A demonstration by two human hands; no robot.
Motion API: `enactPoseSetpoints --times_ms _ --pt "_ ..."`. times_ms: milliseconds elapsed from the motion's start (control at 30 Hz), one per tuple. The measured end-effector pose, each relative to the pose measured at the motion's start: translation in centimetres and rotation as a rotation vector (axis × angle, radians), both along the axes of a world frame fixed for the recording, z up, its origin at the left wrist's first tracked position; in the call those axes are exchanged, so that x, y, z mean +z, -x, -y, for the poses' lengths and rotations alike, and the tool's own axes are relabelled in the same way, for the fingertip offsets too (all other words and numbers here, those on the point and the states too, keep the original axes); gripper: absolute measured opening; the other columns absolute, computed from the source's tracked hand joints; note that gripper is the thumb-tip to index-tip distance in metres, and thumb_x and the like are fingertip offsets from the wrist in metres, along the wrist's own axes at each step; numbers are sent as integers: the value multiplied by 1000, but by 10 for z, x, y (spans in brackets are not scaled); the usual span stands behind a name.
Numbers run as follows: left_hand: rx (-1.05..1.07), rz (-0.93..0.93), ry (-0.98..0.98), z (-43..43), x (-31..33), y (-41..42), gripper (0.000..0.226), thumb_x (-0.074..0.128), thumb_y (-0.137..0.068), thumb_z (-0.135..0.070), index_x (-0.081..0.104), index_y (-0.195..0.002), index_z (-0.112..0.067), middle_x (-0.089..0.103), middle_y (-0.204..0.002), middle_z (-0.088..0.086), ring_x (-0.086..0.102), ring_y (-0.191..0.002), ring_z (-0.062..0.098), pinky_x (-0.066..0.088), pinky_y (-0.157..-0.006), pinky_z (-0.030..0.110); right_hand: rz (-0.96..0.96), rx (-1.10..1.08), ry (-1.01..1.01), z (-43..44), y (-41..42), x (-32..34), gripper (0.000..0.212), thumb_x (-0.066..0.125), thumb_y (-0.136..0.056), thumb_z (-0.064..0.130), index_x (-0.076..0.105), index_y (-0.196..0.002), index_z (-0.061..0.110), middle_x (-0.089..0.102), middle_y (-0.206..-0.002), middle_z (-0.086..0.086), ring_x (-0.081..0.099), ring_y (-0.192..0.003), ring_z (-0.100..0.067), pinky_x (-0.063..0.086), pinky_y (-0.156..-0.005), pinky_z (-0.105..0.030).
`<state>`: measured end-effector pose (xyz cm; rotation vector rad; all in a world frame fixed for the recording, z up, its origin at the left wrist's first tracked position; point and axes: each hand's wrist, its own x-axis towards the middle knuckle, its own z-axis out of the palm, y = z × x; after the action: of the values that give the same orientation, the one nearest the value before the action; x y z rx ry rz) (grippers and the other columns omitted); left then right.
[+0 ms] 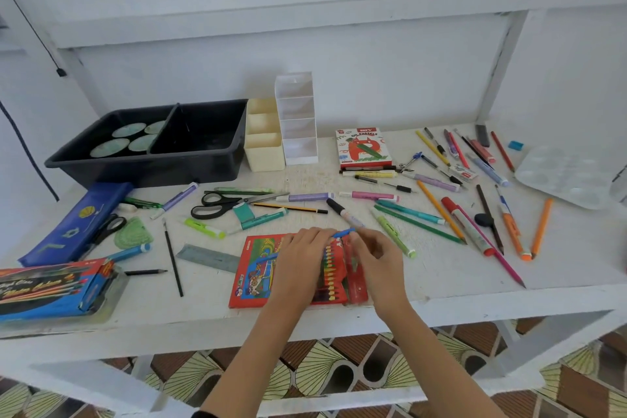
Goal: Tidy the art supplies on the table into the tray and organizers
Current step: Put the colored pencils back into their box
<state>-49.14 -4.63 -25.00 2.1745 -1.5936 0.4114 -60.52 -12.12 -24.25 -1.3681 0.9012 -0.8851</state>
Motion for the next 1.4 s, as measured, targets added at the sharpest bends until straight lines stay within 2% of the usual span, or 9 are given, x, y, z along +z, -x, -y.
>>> enactPoseSetpoints --times_ms 200,300,500,633,800,900,1033,1233,1400 --pt "-59 -5 132 10 10 21 19 59 -87 -18 68 -104 -14 69 -87 -3 65 -78 13 50 -69 24 263 -44 -165 13 7 11 11 63 -87 7 64 -98 4 72 -84 -9 70 -77 -17 57 -67 -22" --pt "83 -286 57 2 18 21 35 34 -101 -31 55 -127 -18 60 -120 -4 55 -110 11 37 -94 25 286 -155 -191 27 18 12 16 63 -87 6 61 -102 8 72 -81 -11 71 -73 -15 57 -65 -22" --pt "376 -383 -257 -21 -6 5 60 38 -96 -44 23 -147 -17 19 -156 4 11 -144 20 9 -118 36 307 -447 -173 58 51 4 22 62 -89 9 56 -109 7 68 -84 -11 66 -58 -6 56 -60 -17" --pt "394 -365 -338 -23 -11 8 67 32 -95 -50 12 -150 -17 5 -158 4 -1 -146 21 1 -118 37 247 -489 -147 60 54 -7 20 61 -90 9 56 -109 8 69 -87 -13 66 -59 -7 57 -62 -19" --pt "404 -408 -282 -22 -7 7 56 27 -99 -43 23 -148 -17 17 -157 4 8 -145 21 7 -117 37 135 -377 -129 36 36 -10 18 66 -86 10 58 -101 6 71 -79 -8 69 -63 -12 56 -66 -17" --pt "409 -393 -277 -23 -7 10 54 25 -100 -41 22 -148 -17 19 -156 4 9 -145 22 7 -117 37 -107 -267 57 17 20 -12 14 74 -79 15 65 -87 9 66 -77 1 65 -70 -14 47 -59 -10" --pt "402 -381 -253 -23 -8 11 53 23 -100 -39 22 -148 -18 19 -156 4 9 -145 22 7 -117 36 -343 -231 278 11 -1 -21 15 81 -71 24 66 -72 20 49 -89 4 43 -92 -12 37 -79 -21" --pt "415 -305 -279 -22 -16 14 65 5 -93 -46 19 -149 -16 16 -157 4 6 -145 24 4 -117 37 -563 -139 551 12 -21 -35 10 74 -79 19 75 -86 12 57 -97 0 34 -96 -13 24 -81 -19" --pt "420 -282 -255 -22 -23 15 91 -15 -73 -51 21 -149 -15 16 -156 6 7 -145 25 4 -117 39 -499 -88 609 10 -4 -43 18 62 -87 9 72 -100 8 60 -108 -3 31 -99 -9 41 -85 -31"
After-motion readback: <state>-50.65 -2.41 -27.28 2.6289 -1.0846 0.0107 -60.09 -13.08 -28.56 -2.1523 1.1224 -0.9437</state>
